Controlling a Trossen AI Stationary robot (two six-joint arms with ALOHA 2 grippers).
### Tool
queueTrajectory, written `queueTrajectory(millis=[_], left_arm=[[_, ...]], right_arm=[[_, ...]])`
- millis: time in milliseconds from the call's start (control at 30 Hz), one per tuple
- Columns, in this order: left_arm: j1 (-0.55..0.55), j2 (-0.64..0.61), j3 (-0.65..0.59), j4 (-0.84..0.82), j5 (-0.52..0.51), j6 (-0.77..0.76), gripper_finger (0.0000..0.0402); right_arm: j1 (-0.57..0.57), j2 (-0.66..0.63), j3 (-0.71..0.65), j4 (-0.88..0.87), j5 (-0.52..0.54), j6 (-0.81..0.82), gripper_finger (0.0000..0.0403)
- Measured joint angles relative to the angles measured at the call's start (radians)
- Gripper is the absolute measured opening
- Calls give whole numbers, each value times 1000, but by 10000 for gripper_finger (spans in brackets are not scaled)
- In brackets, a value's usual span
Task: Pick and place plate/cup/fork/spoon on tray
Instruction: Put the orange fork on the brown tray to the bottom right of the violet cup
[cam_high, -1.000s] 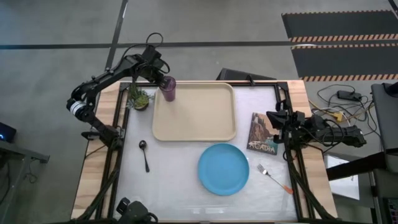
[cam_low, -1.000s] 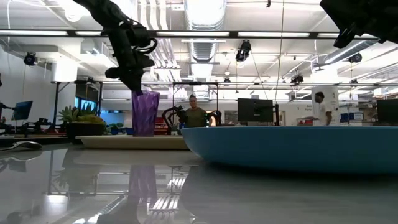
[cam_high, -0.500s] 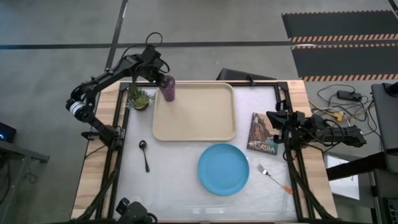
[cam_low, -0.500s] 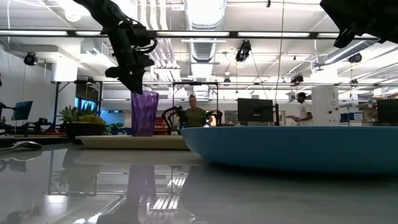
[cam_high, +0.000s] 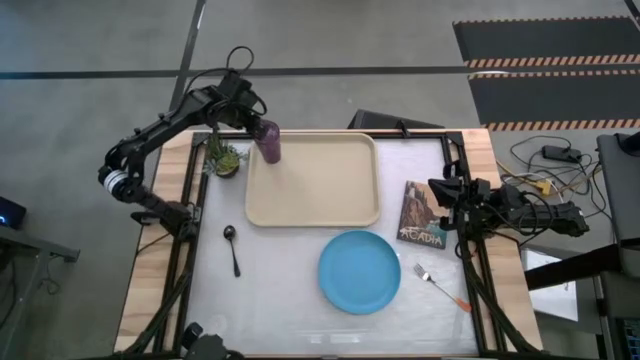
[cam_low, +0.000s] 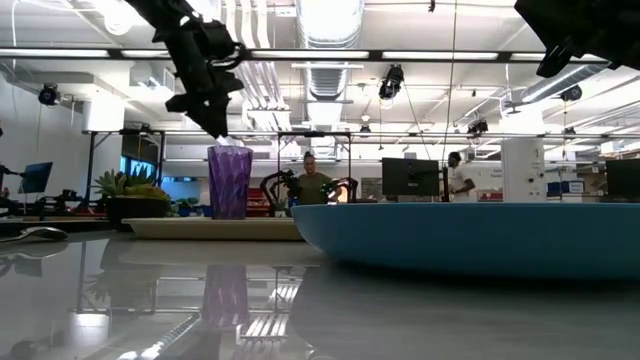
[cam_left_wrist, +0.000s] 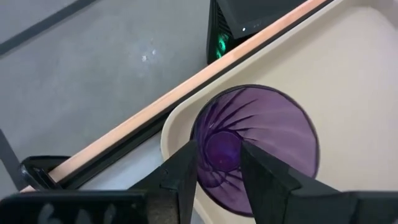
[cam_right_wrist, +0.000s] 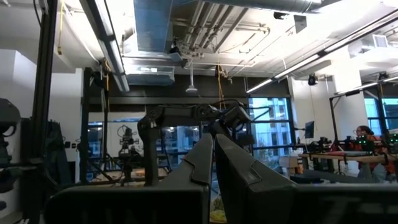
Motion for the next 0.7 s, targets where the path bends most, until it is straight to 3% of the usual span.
queueTrajectory(millis=[200,367,700], left_arm=[[-71,-95,-16,8,10,-1,103],[-211,-225,-82,71,12,-8,103],[-559,-492,-381,491,12,-87,103]], right_arm=[[0,0,0,0,0,4,9],[0,0,0,0,0,6,9],[0,3,0,-1,-3,70,9]])
